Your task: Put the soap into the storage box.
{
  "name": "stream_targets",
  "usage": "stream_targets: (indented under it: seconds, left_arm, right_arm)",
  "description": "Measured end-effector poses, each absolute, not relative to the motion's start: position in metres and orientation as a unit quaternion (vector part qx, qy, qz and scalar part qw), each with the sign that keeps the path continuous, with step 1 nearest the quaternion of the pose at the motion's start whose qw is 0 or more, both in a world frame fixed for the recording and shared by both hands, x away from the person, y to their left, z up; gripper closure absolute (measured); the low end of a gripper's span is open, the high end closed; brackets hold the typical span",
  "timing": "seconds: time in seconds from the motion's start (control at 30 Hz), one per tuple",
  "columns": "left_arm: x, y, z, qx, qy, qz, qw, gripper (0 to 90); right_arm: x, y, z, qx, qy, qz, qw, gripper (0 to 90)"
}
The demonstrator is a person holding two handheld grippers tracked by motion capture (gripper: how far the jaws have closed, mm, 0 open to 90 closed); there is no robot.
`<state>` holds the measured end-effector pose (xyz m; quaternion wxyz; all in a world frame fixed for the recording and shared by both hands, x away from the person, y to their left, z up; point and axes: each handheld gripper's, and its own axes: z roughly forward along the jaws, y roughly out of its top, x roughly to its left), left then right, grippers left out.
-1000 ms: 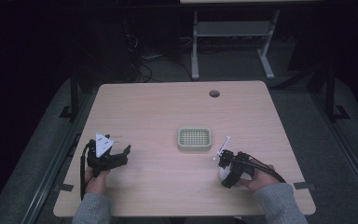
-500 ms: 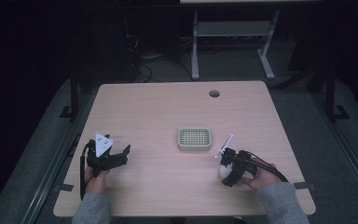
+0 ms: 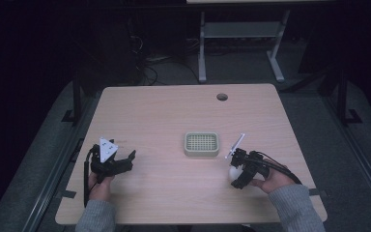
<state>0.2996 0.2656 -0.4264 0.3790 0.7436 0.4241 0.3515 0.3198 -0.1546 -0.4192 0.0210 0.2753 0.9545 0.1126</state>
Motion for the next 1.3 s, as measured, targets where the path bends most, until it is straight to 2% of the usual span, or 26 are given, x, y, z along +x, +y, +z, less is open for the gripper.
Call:
stream_targets:
  seconds: [1.3]
  left_arm:
    - [0.299,0.267,-0.426,0.743,0.425,0.350,0.380,14.8]
  right_arm:
    - [0.358,-0.144,-0.392,0.272,0.954,0.124,0.016,23.2]
